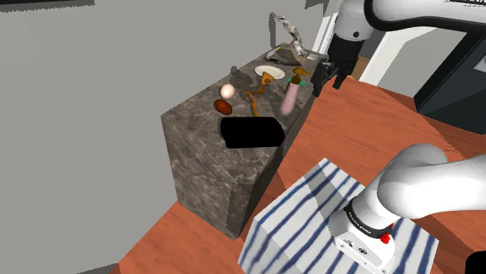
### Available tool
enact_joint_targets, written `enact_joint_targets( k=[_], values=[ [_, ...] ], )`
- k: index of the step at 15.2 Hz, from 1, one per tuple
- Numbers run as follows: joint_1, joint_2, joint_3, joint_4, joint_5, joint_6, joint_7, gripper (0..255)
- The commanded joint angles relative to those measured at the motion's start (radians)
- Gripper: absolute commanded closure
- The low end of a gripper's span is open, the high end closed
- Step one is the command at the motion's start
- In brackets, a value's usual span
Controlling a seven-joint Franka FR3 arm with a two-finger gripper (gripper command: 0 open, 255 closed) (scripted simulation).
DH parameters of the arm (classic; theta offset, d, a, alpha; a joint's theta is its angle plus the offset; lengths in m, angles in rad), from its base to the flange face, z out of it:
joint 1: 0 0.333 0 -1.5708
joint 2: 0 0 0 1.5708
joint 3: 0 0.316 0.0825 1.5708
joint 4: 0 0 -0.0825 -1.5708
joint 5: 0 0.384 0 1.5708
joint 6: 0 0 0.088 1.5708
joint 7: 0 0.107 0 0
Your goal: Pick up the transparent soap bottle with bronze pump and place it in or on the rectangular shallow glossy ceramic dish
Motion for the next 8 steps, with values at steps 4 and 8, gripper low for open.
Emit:
enact_joint_targets(
  k=[4, 8],
  values=[
    [-0.018, 0.092, -0.054, 0.044, -0.026, 0.049, -0.052, 0],
    [-0.036, 0.223, -0.121, 0.119, -0.046, 0.105, -0.121, 0]
  ],
)
